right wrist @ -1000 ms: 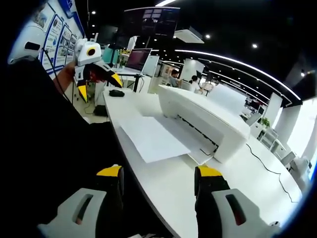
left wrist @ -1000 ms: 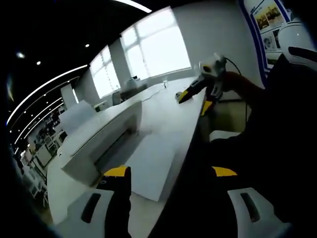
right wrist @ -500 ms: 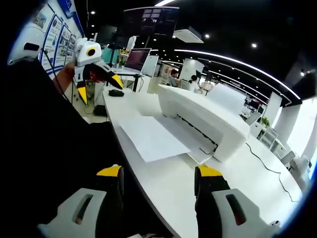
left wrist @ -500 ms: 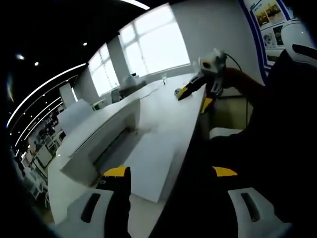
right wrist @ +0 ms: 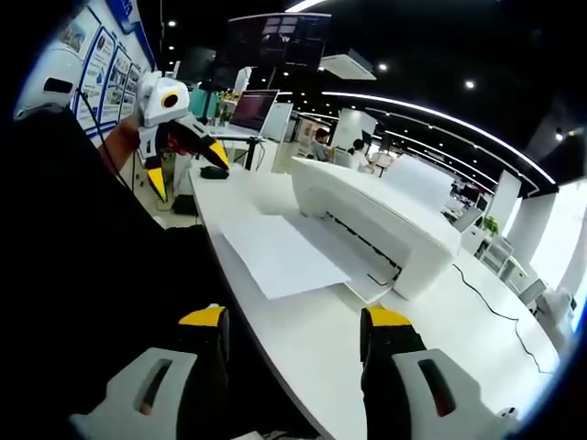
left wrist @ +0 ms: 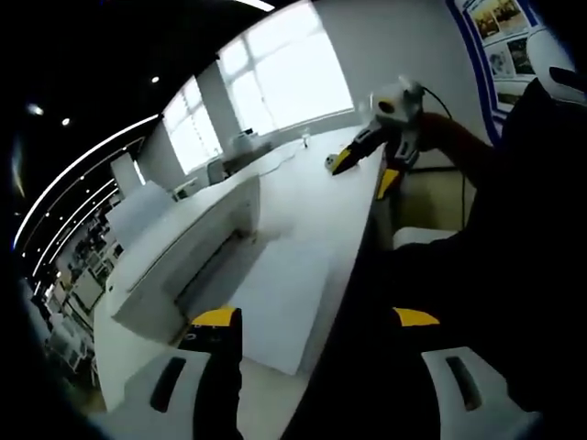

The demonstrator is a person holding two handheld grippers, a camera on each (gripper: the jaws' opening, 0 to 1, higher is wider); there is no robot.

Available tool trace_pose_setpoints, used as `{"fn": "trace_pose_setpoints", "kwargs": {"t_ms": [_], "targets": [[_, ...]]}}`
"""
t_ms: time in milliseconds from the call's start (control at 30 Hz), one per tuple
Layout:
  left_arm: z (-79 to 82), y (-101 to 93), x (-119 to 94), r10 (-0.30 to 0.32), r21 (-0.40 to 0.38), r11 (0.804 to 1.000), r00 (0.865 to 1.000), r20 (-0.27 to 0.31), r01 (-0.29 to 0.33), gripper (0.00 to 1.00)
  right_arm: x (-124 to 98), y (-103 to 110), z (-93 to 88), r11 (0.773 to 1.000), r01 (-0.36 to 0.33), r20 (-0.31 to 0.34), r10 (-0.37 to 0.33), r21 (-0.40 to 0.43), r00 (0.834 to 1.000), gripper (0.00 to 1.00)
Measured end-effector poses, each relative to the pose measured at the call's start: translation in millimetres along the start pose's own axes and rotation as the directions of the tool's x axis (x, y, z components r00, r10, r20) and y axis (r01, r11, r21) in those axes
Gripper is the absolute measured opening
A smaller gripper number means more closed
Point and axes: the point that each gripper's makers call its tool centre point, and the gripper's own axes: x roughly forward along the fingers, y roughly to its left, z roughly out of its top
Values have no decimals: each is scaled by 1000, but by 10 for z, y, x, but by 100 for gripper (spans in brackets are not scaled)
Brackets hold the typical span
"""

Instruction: Remove the paper from the printer output slot and place it on top of the printer

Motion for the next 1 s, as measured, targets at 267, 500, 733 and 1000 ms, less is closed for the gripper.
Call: {"fn": "trace_pose_setpoints", "kwargs": {"t_ms": [267,500,733,1000], "targets": [[-1,22,57,12,15,1000,1000,-19,-12,68,1,-8,-2,1000,0,0,0,1,1000,53],[-7,38,100,17,22,1000,1000,-26,-16,68,-12,-15,-8,1000,3,0,-3,2,1000,53],[-30,38,134,22,26,999,999,-36,-21,68,2,-4,-23,1000,-1,-1,1,5,1000,53],[-48,32,158,26,31,999,999,-45,-24,68,5,-12,-37,1000,0,-3,0,7,1000,53]]}}
